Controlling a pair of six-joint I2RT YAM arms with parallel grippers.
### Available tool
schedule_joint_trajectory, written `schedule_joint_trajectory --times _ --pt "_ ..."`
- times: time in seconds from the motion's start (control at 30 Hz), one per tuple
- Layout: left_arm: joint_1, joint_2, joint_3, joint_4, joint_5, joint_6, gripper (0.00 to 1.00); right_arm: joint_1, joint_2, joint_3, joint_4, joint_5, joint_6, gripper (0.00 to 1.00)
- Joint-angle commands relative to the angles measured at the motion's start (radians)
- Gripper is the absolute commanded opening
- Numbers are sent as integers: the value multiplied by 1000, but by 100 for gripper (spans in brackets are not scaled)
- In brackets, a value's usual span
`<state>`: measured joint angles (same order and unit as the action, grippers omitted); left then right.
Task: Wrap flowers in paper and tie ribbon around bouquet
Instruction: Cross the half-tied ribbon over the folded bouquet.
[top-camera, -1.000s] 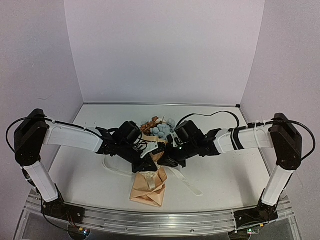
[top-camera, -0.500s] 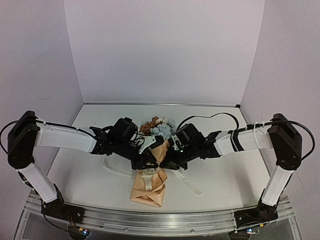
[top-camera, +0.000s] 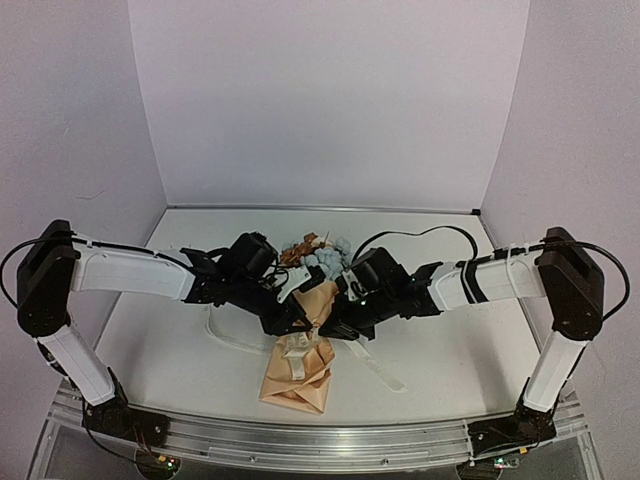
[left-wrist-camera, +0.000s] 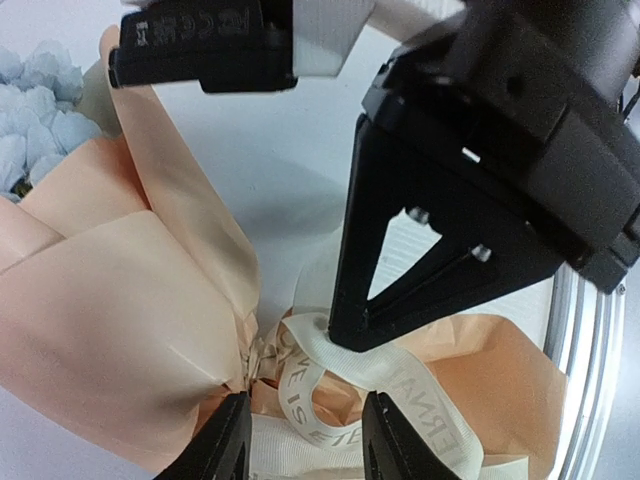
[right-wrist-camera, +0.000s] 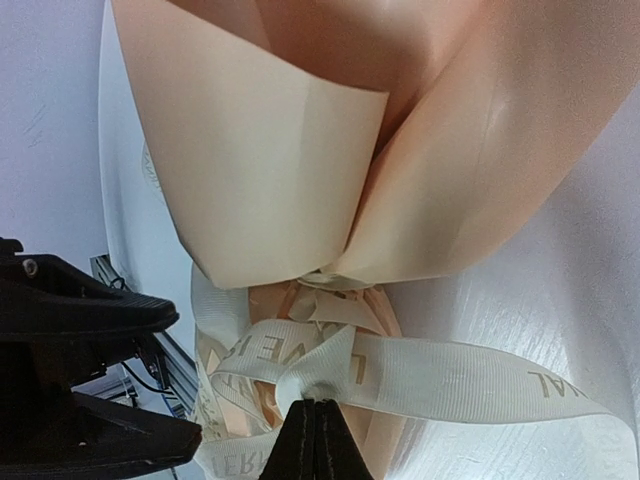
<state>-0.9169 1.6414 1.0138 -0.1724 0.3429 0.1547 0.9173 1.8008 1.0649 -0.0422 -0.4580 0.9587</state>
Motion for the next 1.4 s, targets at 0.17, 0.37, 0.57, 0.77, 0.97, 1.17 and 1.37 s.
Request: schedule_joint_trajectory --times 0.17,0.37,0.57,0.77,0.97,1.17,1.37 --pt "4 64 78 -68 -2 -1 40 6 -3 10 20 17 -13 0" --pt "4 79 90 -72 12 3 28 5 -6 7 20 19 -17 0" --pt "4 21 46 -10 1 4 8 5 -18 24 -13 30 -48 0" --pt "10 -19 19 38 -40 -5 0 4 -26 66 -77 47 -101 0" --pt "35 -22 10 69 -38 -31 0 -11 -2 158 -146 63 -145 0" --pt "95 7 21 82 -8 -76 0 -28 50 242 -179 71 -163 0" --pt "116 28 28 83 18 -98 0 -43 84 285 -215 56 -197 0"
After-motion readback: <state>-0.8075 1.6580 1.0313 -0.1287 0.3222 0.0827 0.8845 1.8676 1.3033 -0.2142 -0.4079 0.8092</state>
